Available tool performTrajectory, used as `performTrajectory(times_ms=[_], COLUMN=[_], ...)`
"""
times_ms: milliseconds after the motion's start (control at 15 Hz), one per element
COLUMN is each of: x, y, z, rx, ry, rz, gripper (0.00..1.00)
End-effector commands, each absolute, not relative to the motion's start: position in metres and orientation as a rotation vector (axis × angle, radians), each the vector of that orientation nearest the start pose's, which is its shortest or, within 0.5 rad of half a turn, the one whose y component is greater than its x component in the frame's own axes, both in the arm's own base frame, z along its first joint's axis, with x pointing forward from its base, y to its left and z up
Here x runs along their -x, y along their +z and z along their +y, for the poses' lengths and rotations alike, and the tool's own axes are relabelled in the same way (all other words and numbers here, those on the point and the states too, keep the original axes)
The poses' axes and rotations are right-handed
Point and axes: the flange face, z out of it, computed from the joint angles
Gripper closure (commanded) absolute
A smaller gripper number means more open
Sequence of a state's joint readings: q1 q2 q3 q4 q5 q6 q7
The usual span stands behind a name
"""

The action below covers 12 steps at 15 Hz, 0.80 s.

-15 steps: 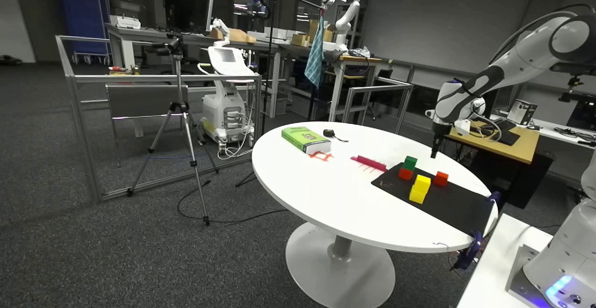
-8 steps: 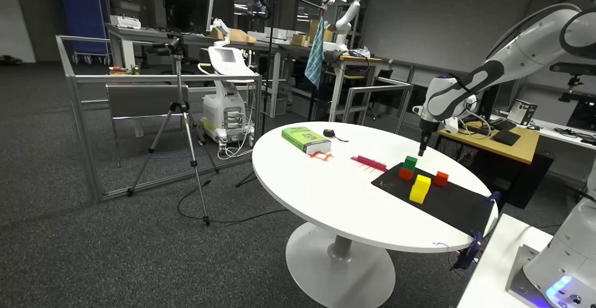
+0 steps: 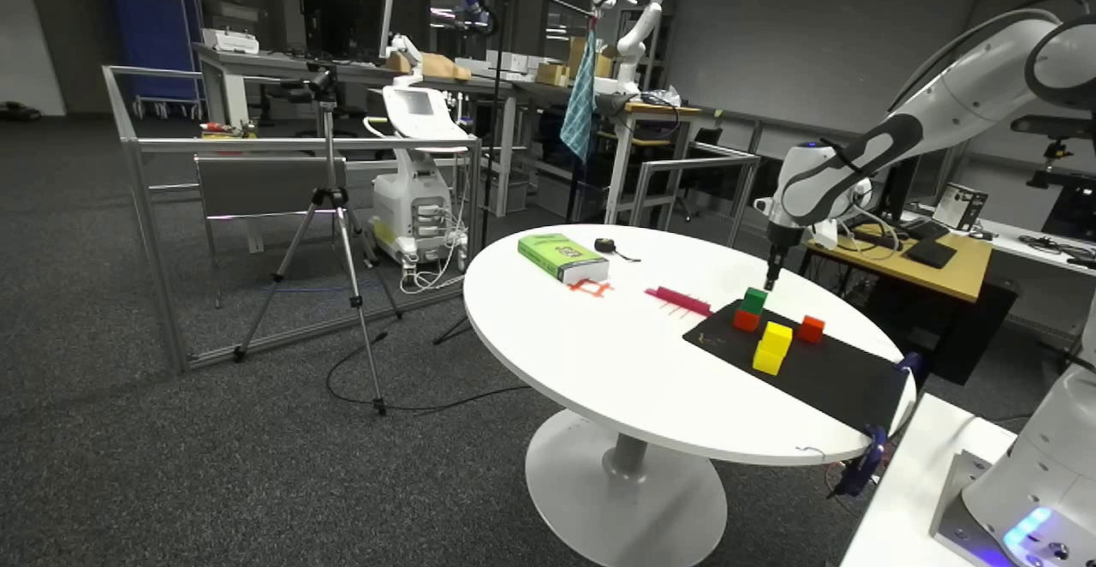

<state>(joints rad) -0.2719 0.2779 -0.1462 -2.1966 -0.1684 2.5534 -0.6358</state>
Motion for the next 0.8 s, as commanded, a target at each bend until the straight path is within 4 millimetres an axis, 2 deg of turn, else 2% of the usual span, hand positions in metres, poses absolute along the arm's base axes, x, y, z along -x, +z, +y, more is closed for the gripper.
performTrajectory(times_ms=[0,733], x=[-0.518,-0.534], y=[0.261,0.242], z=[-0.229,-0.237], rx=[3.270,3.299], ry=[-0.014,0.015], rz=[-0.565,-0.447], gripper=[0.00,0.00])
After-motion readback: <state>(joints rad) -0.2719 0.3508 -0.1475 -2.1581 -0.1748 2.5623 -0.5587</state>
